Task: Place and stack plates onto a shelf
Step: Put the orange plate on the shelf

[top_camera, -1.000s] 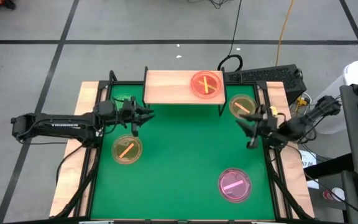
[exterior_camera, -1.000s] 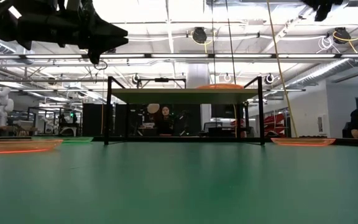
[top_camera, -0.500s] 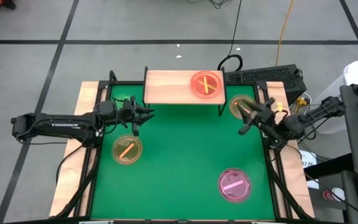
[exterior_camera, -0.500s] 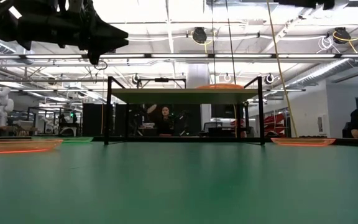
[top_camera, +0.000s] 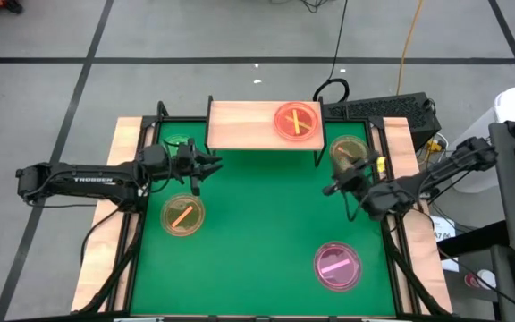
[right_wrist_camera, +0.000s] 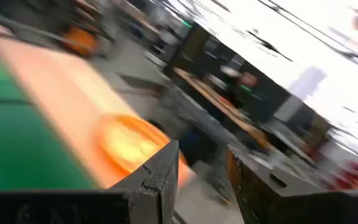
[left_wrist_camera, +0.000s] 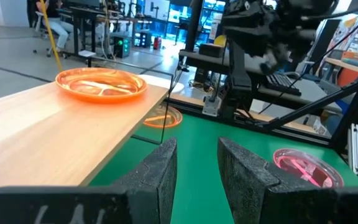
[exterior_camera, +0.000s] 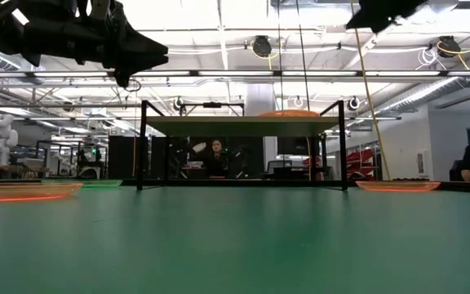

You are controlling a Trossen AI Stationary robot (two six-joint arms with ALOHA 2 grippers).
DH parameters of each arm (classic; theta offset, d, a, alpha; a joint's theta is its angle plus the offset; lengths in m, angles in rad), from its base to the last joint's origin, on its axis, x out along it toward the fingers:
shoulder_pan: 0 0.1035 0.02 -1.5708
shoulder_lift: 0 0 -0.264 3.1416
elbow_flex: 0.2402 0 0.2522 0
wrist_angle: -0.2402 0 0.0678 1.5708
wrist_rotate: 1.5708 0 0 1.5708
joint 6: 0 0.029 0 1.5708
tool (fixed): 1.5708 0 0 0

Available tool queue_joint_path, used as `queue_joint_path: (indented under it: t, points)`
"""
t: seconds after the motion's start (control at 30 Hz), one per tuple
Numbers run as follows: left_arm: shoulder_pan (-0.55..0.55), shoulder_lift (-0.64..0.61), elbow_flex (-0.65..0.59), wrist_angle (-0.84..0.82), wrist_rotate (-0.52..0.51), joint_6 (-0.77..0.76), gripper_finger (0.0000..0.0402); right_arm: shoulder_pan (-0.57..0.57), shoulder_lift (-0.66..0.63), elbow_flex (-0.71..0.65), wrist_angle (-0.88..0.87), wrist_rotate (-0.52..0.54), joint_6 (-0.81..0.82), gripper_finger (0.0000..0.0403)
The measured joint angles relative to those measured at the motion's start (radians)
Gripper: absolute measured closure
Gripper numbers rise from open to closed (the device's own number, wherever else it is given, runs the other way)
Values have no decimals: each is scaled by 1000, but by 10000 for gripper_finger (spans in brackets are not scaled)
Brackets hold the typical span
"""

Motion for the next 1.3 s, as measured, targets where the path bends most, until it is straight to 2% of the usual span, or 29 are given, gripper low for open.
queue_joint_path:
  t: [0.13, 0.23, 0.4, 0.6, 0.83, 0.97, 1.07, 1.17, 1.3]
  points:
    - [0, 0, 0, -2, 0, -2, 282, -1, 57, 0, 87, -315, 31, 287]
    - [0, 0, 0, -2, 0, -6, 282, -27, 83, 13, 89, -519, 116, 287]
    - [0, 0, 0, -2, 0, -3, 282, -99, 133, 94, -169, -702, 310, 287]
    - [0, 0, 0, -3, 0, -2, 282, -199, 215, 219, -656, -744, 554, 287]
    - [0, 0, 0, -16, 0, 5, 282, -245, 228, 211, -939, -766, 759, 287]
    - [0, 0, 0, -28, 0, 8, 282, -280, 228, 168, -1010, -768, 953, 287]
    - [0, 0, 0, -28, 0, 8, 282, -354, 238, 123, -1079, -827, 1094, 287]
    - [0, 0, 0, -27, 0, 8, 282, -428, 247, 63, -1125, -856, 1162, 287]
    - [-1, 0, 0, -23, 0, 1, 282, -505, 249, -12, -1097, -848, 1165, 287]
